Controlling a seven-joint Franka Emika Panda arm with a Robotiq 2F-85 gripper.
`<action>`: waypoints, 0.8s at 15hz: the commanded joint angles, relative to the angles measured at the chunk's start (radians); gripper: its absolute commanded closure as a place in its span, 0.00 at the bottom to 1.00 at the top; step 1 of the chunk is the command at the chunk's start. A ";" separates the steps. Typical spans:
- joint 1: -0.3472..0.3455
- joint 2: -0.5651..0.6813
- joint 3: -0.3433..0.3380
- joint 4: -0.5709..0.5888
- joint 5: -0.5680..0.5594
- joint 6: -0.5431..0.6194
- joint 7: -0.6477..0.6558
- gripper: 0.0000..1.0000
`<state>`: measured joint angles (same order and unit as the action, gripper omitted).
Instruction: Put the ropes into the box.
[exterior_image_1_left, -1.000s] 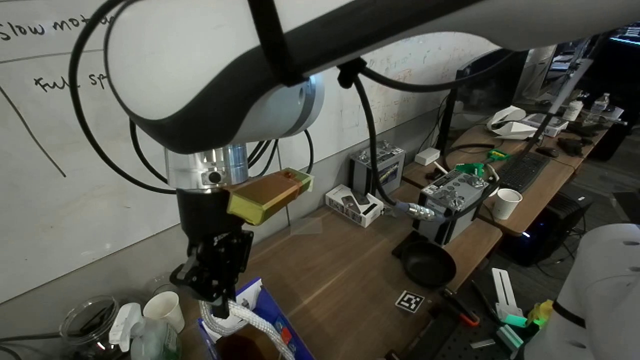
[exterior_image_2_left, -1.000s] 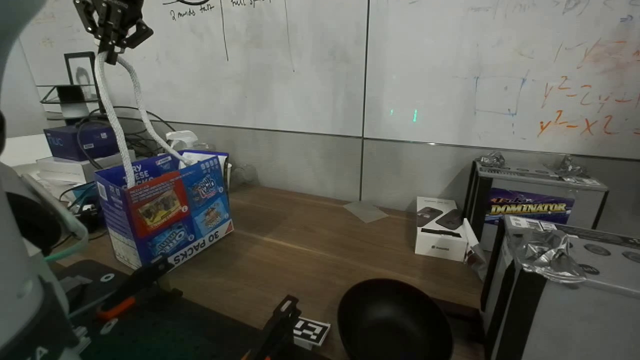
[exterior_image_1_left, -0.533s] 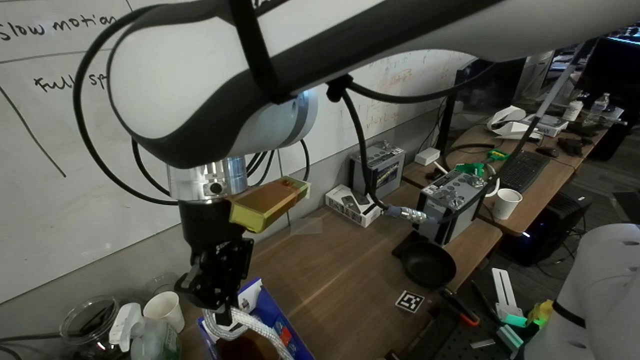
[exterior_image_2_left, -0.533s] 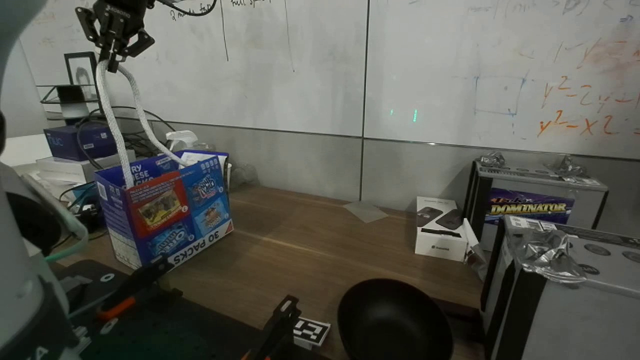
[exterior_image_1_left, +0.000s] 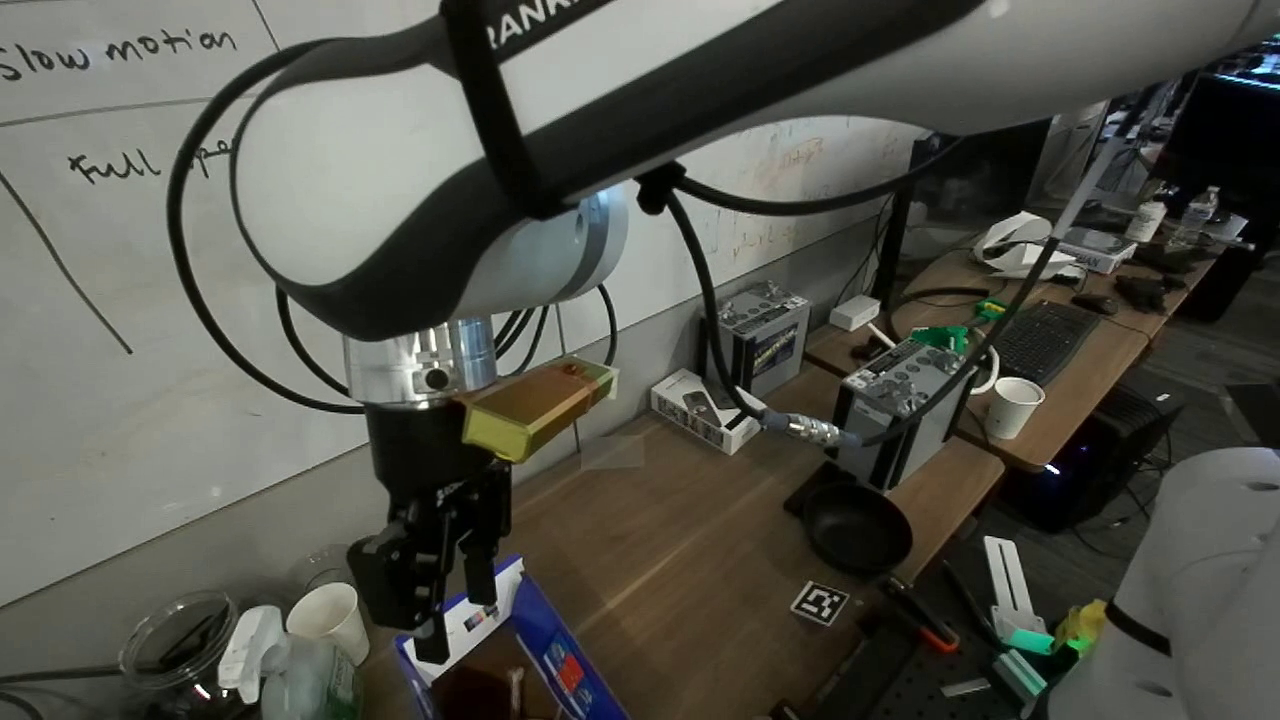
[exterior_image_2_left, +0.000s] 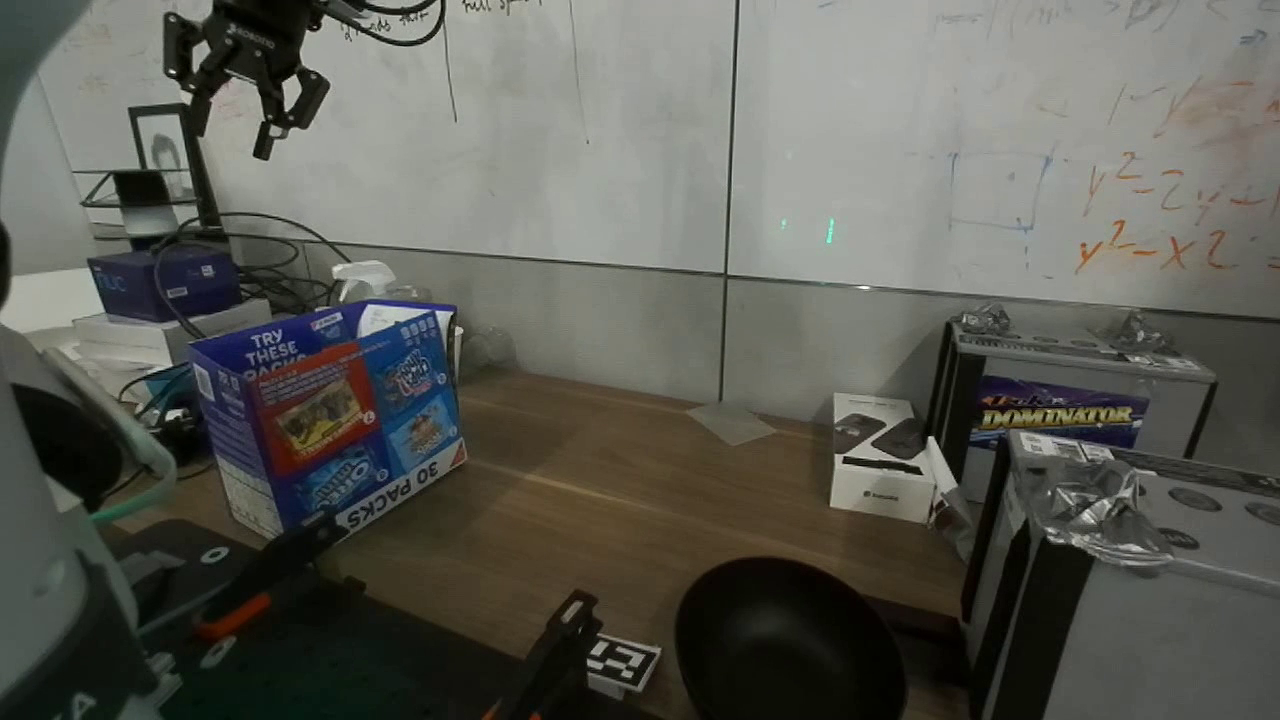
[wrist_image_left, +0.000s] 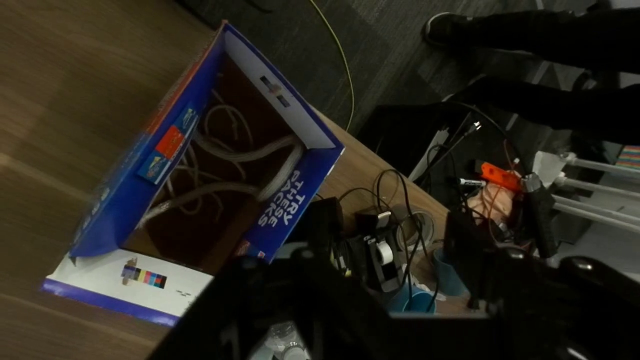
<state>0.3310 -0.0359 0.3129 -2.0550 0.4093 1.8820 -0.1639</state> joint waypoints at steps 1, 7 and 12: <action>-0.024 0.006 -0.020 0.033 -0.008 -0.027 -0.019 0.05; -0.091 -0.079 -0.083 0.002 -0.231 -0.112 -0.019 0.00; -0.162 -0.277 -0.170 -0.067 -0.378 -0.265 -0.061 0.00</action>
<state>0.2016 -0.1610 0.1822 -2.0609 0.0659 1.6950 -0.1889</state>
